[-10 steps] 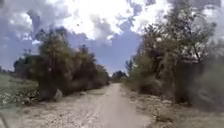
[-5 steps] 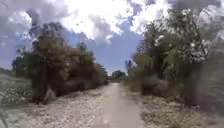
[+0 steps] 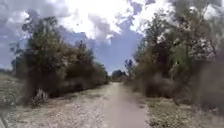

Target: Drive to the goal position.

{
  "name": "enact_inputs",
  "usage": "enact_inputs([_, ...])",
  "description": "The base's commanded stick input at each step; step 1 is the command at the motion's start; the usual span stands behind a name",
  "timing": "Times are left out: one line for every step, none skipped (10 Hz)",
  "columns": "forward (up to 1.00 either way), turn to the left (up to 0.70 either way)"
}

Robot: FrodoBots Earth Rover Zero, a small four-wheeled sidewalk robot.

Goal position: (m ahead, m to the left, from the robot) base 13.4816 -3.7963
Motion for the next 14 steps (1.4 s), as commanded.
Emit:
enact_inputs([0.70,0.00])
enact_inputs([0.70,0.00])
enact_inputs([0.70,0.00])
enact_inputs([0.70,0.00])
enact_inputs([0.70,0.00])
enact_inputs([0.70,0.00])
enact_inputs([0.70,0.00])
enact_inputs([0.70,0.00])
enact_inputs([0.70,0.00])
enact_inputs([0.70,0.00])
enact_inputs([0.70,0.07])
enact_inputs([0.70,0.29])
enact_inputs([0.70,0.35])
enact_inputs([0.70,0.12])
